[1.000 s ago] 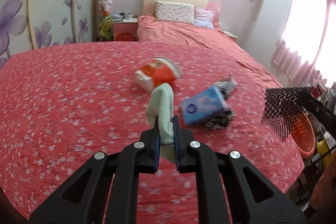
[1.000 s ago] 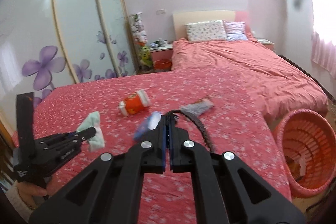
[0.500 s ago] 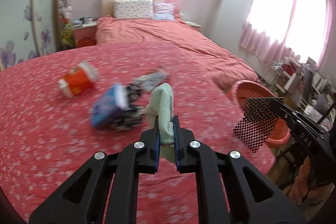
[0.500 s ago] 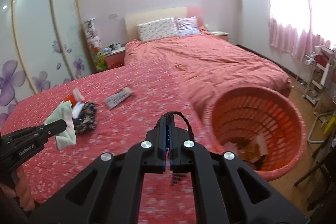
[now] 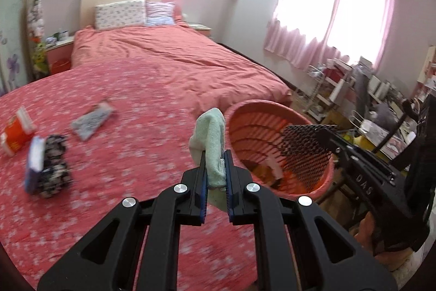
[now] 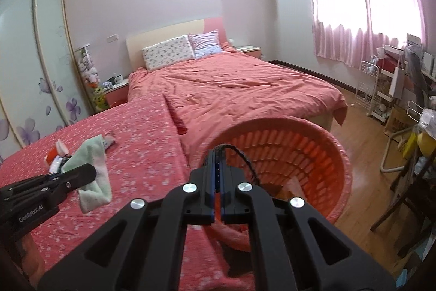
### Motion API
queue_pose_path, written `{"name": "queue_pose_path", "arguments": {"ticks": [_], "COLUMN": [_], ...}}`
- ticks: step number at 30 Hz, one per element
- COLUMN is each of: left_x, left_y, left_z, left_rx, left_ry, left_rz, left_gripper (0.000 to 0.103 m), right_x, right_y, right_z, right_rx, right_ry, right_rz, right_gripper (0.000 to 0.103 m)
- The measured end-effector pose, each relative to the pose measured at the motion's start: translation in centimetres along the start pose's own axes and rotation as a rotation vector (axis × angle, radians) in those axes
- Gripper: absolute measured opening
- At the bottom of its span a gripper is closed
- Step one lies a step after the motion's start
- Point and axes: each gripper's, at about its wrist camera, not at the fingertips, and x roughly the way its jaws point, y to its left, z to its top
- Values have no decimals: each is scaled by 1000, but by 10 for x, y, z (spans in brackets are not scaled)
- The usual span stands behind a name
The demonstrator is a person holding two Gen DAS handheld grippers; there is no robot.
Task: Collect trash
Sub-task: 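Carry green cloth and mesh bag over the orange basket and open both tools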
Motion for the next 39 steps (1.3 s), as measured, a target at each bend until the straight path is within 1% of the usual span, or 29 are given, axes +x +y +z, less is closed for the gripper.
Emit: {"name": "queue_pose_path", "arguments": {"ticks": [7,17,26,32,33,35,37,38,39], "left_x": [35,68,89,104,105,107,108,108,108], "left_y": [-33,-61,-65,-62,-63,-63,-63,-62,-62], "left_z": [7,10,13,13,12,10,10,10,9], "left_rx": [48,91,94,82,80,79,81,81,80], "left_ry": [19,56,86,131,136,147,154,158,159], "left_rz": [-63,-109,-133,-131,-131,-122,-120,-117,-114], "left_gripper": [11,11,11,11,11,12,16,21,26], "right_x": [12,32,48,58,59,62,64,65,65], "right_y": [-36,-66,-79,-87,-88,-91,-95,-96,-98], "right_z": [0,-1,3,4,4,4,3,3,2], "right_rx": [46,91,111,144,148,163,183,194,202], "right_ry": [-6,-1,2,13,16,22,28,31,33], "right_rz": [-24,-27,-7,18,21,22,26,27,27], "right_gripper": [3,3,3,4,4,10,14,18,20]}}
